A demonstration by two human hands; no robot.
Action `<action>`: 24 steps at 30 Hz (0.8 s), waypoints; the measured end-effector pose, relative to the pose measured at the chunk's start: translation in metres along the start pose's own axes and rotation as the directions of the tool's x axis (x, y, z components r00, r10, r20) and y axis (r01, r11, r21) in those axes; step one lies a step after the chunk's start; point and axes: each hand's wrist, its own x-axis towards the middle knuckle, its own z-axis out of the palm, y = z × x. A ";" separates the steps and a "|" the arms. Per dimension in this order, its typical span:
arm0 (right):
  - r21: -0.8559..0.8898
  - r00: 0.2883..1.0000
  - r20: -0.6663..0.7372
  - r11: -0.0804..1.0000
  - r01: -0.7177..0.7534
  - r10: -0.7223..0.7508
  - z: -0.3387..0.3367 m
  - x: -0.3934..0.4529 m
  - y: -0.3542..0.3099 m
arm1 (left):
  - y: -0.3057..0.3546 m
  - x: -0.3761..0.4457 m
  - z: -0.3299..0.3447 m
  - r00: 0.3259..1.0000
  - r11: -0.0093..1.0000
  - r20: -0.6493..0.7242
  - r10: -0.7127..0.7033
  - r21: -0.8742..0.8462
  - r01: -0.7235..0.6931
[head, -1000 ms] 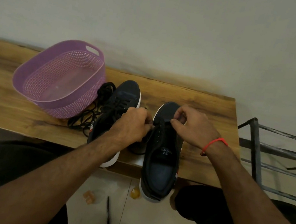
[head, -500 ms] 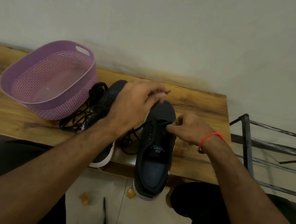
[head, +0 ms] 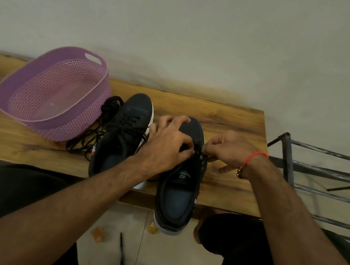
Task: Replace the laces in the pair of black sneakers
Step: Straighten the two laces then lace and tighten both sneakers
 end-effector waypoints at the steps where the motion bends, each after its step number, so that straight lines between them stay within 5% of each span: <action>1: 0.001 1.000 0.003 1.000 0.000 0.000 0.000 0.000 0.000 | 0.001 0.001 -0.001 1.000 1.000 0.010 -0.003 0.012 0.003; 19: -0.174 0.994 -0.011 0.979 0.102 -0.105 0.004 -0.001 -0.003 | 0.003 0.002 0.006 0.999 0.997 -0.030 0.025 0.073 -0.023; 24: -0.346 0.987 -0.161 0.937 -0.039 -0.018 -0.030 0.007 0.016 | -0.002 0.003 -0.007 0.997 0.997 0.037 -0.073 -0.033 0.074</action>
